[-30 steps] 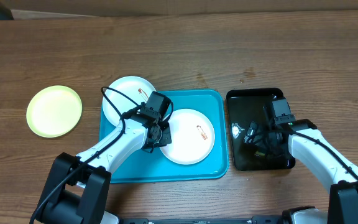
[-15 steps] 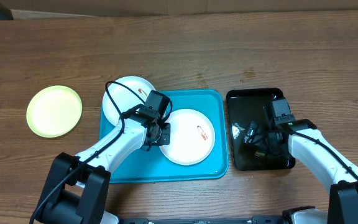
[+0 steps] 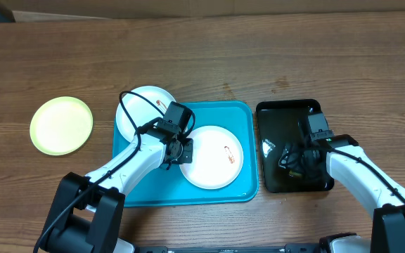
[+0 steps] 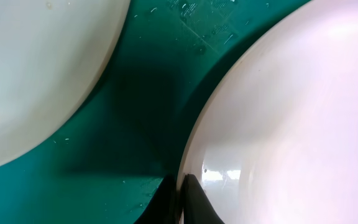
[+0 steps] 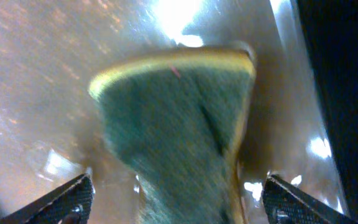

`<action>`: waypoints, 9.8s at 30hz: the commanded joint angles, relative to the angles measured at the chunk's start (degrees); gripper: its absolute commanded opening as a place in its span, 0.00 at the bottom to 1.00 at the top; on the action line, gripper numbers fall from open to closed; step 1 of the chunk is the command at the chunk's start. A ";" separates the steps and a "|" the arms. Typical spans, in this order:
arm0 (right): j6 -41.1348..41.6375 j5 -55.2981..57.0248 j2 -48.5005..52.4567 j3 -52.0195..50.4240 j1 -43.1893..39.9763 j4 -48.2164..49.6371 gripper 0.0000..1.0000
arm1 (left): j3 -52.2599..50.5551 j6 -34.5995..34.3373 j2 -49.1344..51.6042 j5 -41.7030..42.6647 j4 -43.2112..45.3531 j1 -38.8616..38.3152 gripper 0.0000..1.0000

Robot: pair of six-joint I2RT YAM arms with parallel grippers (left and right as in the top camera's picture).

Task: Clean dirty plates on tray and stack at the side
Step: 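Rub the sponge in the black tray water with the right gripper, then carry the sponge left onto the lower white plate with the right gripper, then scrub the lower white plate with the sponge in the right gripper, then return the sponge to the black tray with the right gripper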

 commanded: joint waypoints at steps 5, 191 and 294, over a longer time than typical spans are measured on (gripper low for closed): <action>-0.70 0.00 0.11 -0.37 -0.09 -3.13 0.43 | -0.13 0.57 0.50 -0.57 0.20 0.31 0.04; -21.64 6.91 18.27 22.91 33.14 2.86 0.48 | -0.20 0.63 0.52 -0.37 -0.09 0.20 0.04; -8.09 -5.33 -4.35 7.67 -1.25 -2.67 0.04 | 2.03 -2.21 -14.32 -20.04 -8.52 -7.32 0.04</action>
